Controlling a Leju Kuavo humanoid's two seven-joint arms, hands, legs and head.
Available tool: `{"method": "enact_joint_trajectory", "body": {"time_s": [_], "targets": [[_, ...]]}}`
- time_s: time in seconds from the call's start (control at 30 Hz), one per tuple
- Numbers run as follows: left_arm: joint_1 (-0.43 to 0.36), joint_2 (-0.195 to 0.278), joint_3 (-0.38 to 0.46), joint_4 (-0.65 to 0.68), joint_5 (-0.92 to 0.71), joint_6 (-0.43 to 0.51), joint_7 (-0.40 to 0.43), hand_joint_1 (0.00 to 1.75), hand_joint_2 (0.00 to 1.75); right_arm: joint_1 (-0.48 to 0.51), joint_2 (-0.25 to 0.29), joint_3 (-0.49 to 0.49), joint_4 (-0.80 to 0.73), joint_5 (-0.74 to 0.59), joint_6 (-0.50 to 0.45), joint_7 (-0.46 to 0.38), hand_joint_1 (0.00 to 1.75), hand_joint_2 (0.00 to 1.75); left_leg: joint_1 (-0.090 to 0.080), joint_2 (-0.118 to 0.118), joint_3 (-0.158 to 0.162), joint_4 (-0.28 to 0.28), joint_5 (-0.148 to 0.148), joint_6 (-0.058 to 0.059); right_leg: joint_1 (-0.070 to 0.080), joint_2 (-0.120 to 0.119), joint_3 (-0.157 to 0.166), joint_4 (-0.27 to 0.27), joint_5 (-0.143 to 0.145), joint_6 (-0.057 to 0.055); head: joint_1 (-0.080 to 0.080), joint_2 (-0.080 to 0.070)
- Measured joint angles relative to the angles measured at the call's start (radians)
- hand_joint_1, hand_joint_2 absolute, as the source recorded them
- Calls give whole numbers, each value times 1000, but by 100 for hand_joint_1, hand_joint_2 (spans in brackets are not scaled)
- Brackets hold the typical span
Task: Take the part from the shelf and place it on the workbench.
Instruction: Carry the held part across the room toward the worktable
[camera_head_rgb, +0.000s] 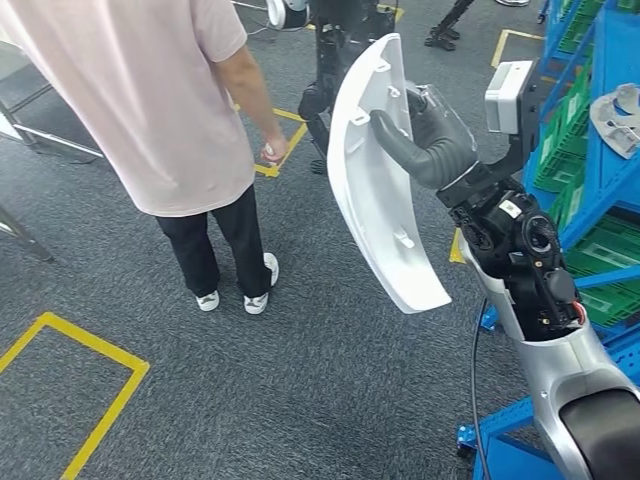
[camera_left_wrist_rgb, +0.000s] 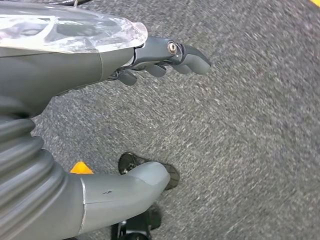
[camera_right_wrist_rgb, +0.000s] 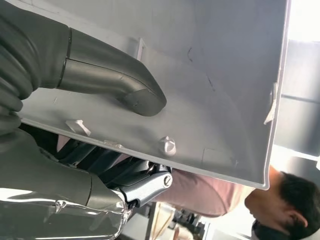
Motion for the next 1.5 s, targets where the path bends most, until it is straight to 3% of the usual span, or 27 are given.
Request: {"method": "enact_joint_trajectory", "body": {"time_s": [0.07, 0.1, 0.17, 0.23, 0.3, 0.37, 0.4, 0.43, 0.5, 0.53, 0.6, 0.67, 0.7, 0.77, 0.83, 0.87, 0.9, 0.97, 1.03, 1.1, 1.17, 1.23, 1.3, 1.37, 1.4, 1.43, 1.5], "targets": [[-1, -2, -1, 0, 1, 0, 0, 0, 175, -1, 0, 0, 1, 1, 6, -2, 175, 175, 0, -19, -5, 2, 2, -8, 1, 28, 44, -98, 30, -6, 1, 0], [0, -2, -1, 0, 1, 1, 0, 0, 175, 0, 0, 1, 2, 2, 11, -3, 175, 175, 1, -28, -9, 0, 6, -14, 3, 29, 52, -111, 27, -7, 0, 0], [5, -2, -2, 0, 2, 2, 0, 0, 175, -1, 1, 3, 3, 7, 17, -6, 175, 175, 3, -38, -14, -1, 9, -27, 2, 8, 61, -123, 31, -13, -2, 0], [4, -1, -2, 0, 2, 3, 0, 0, 175, -1, 4, 5, 3, 15, 24, -9, 175, 175, 0, -1, -39, 45, -20, -36, -2, -17, 68, -136, 39, -24, -15, 0], [1, -1, -2, 0, 1, 4, 0, 0, 175, 1, 5, 6, 5, 20, 31, -12, 175, 175, 1, 46, -103, 173, -82, -43, -1, -42, 70, -141, 41, -30, -30, 0], [2, -3, -2, 0, 1, 5, 0, 0, 175, 6, 6, 7, 8, 25, 37, -13, 175, 175, 3, 59, -160, 285, -116, -49, 1, -65, 68, -141, 40, -31, -38, 0], [3, -4, -2, 0, 0, 5, 0, 0, 175, 9, 6, 8, 9, 28, 41, -13, 175, 175, 4, 62, -163, 290, -107, -51, 0, -76, 68, -140, 39, -30, -42, 0], [3, -4, -2, 0, 0, 5, 0, 0, 175, 11, 6, 9, 10, 31, 43, -13, 175, 175, 5, 67, -143, 251, -81, -53, 0, -87, 69, -139, 37, -28, -46, 0], [2, -4, -3, 0, 0, 5, 0, 0, 175, 12, 6, 9, 11, 32, 46, -14, 175, 175, 5, 101, -65, 105, -21, -53, 1, -106, 70, -134, 30, -20, -52, 0], [1, -3, -3, 0, 0, 5, 0, 0, 175, 11, 6, 9, 12, 32, 47, -15, 175, 175, 3, 115, -34, 48, -3, -48, 4, -114, 70, -131, 26, -14, -54, 0], [1, -3, -4, 0, 0, 5, 0, 0, 175, 9, 6, 9, 11, 32, 48, -15, 175, 175, -2, 124, -13, 5, 1, -32, 11, -129, 73, -127, 18, -4, -50, 0], [2, -3, -4, 0, 0, 5, 0, 0, 175, 7, 8, 10, 11, 32, 49, -16, 175, 175, -1, 101, -14, 6, 2, -16, 9, -137, 76, -125, 10, 7, -42, 0], [2, -3, -4, 0, 0, 5, 0, 0, 175, 7, 9, 10, 11, 32, 49, -17, 175, 175, 0, 91, -13, 4, 3, -10, 6, -124, 70, -109, -4, 12, -41, 0], [1, -4, -4, 0, 0, 6, 0, 0, 175, 6, 10, 9, 12, 32, 49, -18, 175, 175, 3, 72, -10, 1, 5, 1, 3, -76, 25, -12, -59, 20, -30, 0], [0, -4, -5, 0, 0, 7, 0, 0, 175, 11, 10, 9, 13, 32, 51, -19, 175, 175, 0, 51, -10, 1, 5, 7, 3, -44, -46, 134, -115, 20, -14, 0], [0, -5, -6, 0, 0, 7, 0, 0, 175, 15, 10, 9, 14, 32, 52, -19, 175, 175, -2, 39, -10, 2, 5, 8, 3, -39, -70, 177, -122, 18, -9, 0], [0, -5, -7, 0, 0, 7, 0, 0, 175, 17, 10, 10, 15, 33, 54, -19, 175, 175, -3, 26, -9, 2, 5, 8, 4, -37, -76, 181, -108, 14, -5, 0], [0, -6, -9, 0, 0, 7, 0, 0, 175, 16, 10, 10, 16, 33, 58, -18, 175, 175, -5, -1, -7, 3, 5, 8, 6, -22, -34, 73, -33, 2, 2, 0], [-1, -8, -10, 0, 0, 6, 0, 0, 175, 11, 10, 10, 16, 33, 59, -17, 175, 175, -6, -25, -7, 4, 5, 5, 8, 20, 23, -60, 25, -13, 3, 0], [0, -9, -12, 0, -2, 4, 0, 0, 175, 9, 10, 10, 16, 33, 59, -14, 175, 175, -3, -46, -14, 4, 9, -4, 10, 39, 46, -112, 30, -18, 3, 0], [5, -8, -15, 0, -3, 1, -1, 0, 175, 7, 10, 10, 16, 32, 61, -10, 175, 175, 0, -60, -20, 4, 12, -16, 9, 16, 59, -127, 32, -20, 5, 0], [6, -8, -17, 1, -5, 0, -2, 0, 175, 6, 12, 12, 16, 31, 66, -9, 175, 175, -5, -26, -42, 46, -16, -26, 3, -10, 73, -143, 41, -26, -5, 0], [0, -7, -19, 1, -7, 0, -3, 0, 175, 9, 14, 13, 17, 31, 72, -10, 175, 175, -4, 31, -101, 167, -78, -34, 2, -36, 75, -149, 44, -30, -20, 0], [-2, -8, -23, 1, -9, 5, -1, 0, 175, 15, 17, 17, 20, 33, 76, -12, 175, 175, 2, 54, -156, 275, -112, -43, 2, -62, 74, -148, 43, -31, -29, 0], [-2, -8, -25, 1, -10, 9, 0, 0, 175, 18, 19, 21, 21, 35, 78, -13, 175, 175, 5, 60, -159, 279, -103, -48, 1, -74, 74, -147, 41, -29, -33, 0], [-2, -9, -26, 1, -12, 14, 0, 0, 175, 20, 21, 25, 22, 36, 80, -13, 175, 175, 9, 68, -140, 241, -77, -52, -1, -85, 74, -144, 38, -26, -36, 0], [-6, -9, -27, 1, -16, 23, 0, 0, 175, 20, 25, 31, 23, 37, 81, -13, 175, 175, 12, 104, -69, 105, -17, -59, -2, -106, 73, -133, 27, -14, -45, 0]]}}
